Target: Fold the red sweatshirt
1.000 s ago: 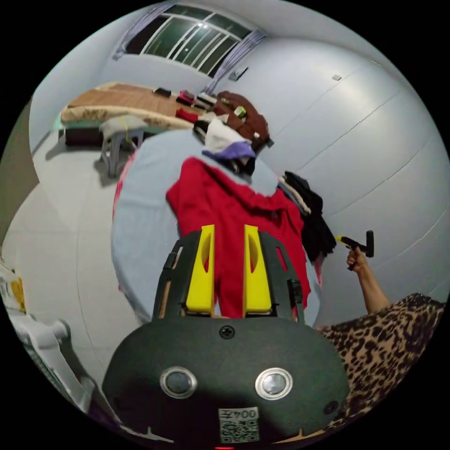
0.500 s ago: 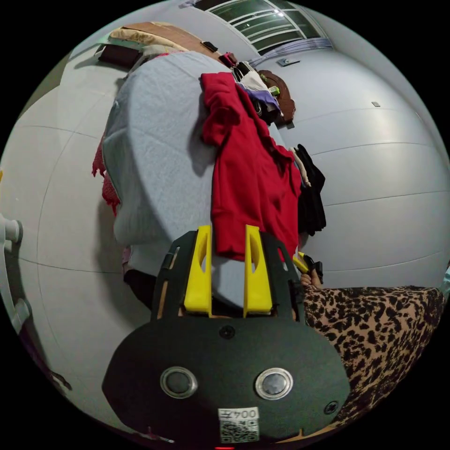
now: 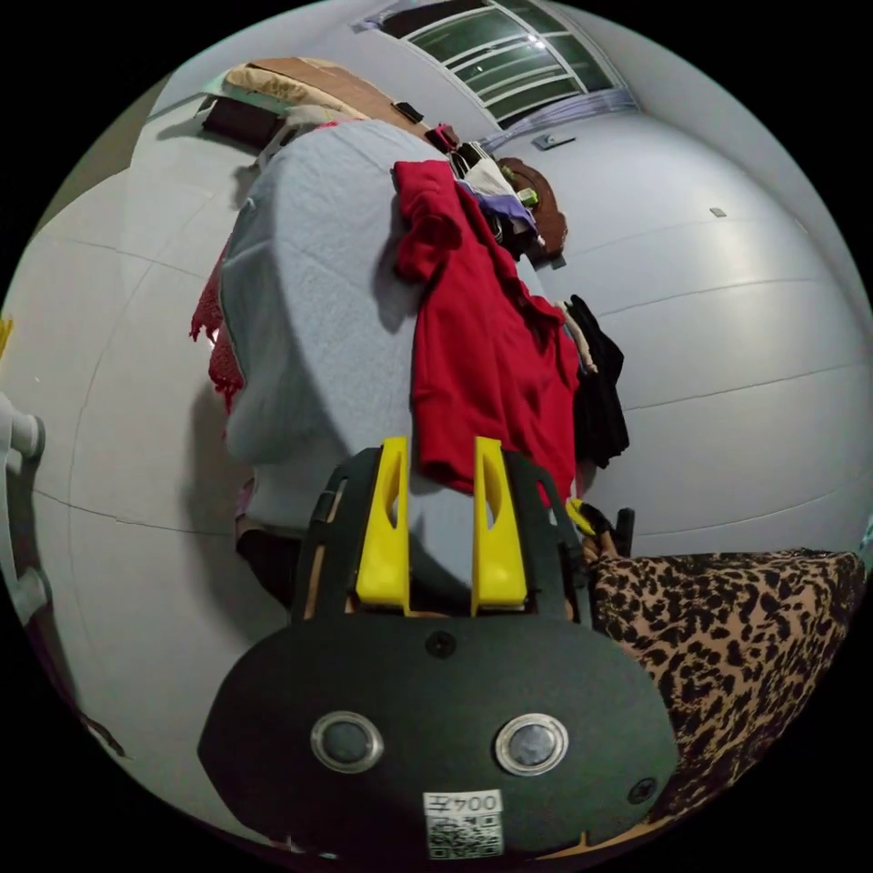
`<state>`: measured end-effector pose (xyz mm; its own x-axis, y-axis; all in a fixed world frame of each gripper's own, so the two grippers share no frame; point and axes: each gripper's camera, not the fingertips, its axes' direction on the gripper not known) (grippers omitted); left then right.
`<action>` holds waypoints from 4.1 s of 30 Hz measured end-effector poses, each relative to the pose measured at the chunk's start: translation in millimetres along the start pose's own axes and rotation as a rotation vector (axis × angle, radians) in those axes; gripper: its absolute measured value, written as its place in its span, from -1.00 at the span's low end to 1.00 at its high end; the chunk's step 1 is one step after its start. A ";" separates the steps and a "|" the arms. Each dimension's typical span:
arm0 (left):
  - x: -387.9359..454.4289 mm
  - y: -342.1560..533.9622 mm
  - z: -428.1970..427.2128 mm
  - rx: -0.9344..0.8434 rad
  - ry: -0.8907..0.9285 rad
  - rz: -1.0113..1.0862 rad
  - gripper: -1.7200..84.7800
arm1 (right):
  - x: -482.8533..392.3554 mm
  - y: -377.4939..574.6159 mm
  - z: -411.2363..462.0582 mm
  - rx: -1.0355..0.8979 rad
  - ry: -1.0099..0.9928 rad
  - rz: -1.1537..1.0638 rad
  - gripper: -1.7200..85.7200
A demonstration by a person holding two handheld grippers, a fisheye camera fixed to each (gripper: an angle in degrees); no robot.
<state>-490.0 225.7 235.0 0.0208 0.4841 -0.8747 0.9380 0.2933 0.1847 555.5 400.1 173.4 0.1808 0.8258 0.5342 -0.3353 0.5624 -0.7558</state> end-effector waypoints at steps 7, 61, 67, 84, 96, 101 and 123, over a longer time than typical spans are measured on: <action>-26.4 -11.6 -7.2 -0.080 0.003 -0.008 -0.69 | 56.6 -17.4 -41.9 0.062 -0.322 0.194 -0.59; -68.2 -21.5 -87.2 -0.149 -0.178 -0.113 -0.92 | 39.1 33.6 -49.0 -0.134 0.029 -0.016 -0.69; -37.7 -69.2 -115.1 0.015 0.097 -0.102 -0.92 | 14.2 -14.1 -52.7 0.027 -0.319 0.053 -0.87; -42.5 -158.5 -31.0 -0.013 -0.007 -0.211 -0.92 | -79.6 -120.0 47.4 0.025 0.315 -0.020 -0.77; -35.0 -173.7 -13.4 -0.025 -0.015 -0.199 -0.92 | -127.0 -137.4 169.4 -0.153 0.718 -0.281 -0.77; -31.2 -176.2 -7.8 -0.017 -0.006 -0.209 -0.92 | -130.5 -139.1 186.0 -0.165 0.739 -0.297 -0.76; -16.1 -146.5 -36.1 -0.364 0.136 -0.078 -0.92 | -27.3 24.9 8.0 -0.111 0.155 -0.061 -0.96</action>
<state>-640.2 204.7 238.2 -0.1149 0.5464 -0.8296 0.7507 0.5947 0.2877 534.8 391.2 143.1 0.3409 0.7820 0.5217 -0.2173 0.6055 -0.7656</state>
